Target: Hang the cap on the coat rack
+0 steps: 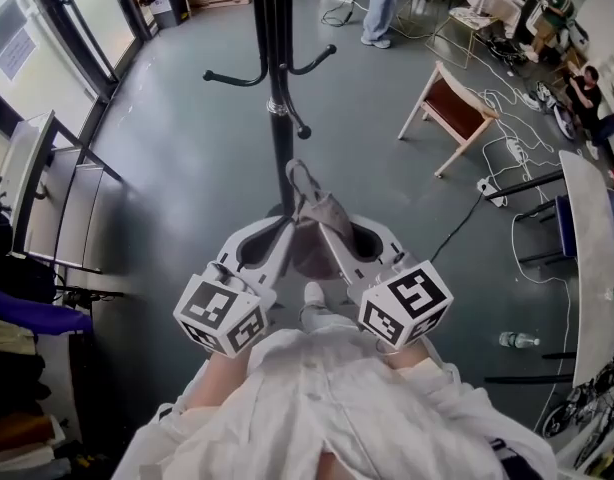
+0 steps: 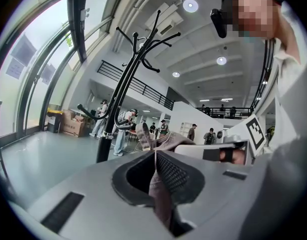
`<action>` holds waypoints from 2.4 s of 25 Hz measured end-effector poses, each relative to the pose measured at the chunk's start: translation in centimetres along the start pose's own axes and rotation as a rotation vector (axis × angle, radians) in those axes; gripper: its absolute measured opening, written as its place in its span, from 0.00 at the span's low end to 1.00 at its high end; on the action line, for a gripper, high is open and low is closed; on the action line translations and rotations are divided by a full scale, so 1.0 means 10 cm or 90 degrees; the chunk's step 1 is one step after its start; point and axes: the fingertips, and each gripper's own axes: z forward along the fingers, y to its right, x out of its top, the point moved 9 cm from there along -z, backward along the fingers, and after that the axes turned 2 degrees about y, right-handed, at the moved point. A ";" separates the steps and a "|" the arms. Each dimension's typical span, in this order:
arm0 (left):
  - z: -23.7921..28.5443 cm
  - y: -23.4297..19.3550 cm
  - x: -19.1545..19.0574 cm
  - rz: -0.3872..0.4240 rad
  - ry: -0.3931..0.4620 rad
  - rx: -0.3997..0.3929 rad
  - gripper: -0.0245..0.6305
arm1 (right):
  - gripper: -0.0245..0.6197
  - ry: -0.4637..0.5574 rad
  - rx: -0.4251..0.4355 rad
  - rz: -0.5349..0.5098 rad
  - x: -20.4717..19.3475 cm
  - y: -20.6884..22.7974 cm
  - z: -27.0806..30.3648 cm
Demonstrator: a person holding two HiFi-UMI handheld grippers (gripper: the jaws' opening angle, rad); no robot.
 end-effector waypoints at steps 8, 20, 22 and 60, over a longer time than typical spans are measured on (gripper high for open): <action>0.43 -0.14 0.10 0.010 0.013 0.019 0.07 | 0.06 0.009 0.036 -0.021 0.21 0.38 0.17; 0.78 -0.31 0.15 0.009 0.020 0.070 0.07 | 0.06 0.007 0.093 -0.027 0.32 0.79 0.41; 0.80 -0.35 0.18 0.005 0.017 0.084 0.07 | 0.06 0.004 0.104 -0.032 0.32 0.82 0.45; 0.89 -0.84 0.31 0.007 -0.007 0.058 0.07 | 0.06 -0.021 0.060 -0.024 0.32 0.95 0.94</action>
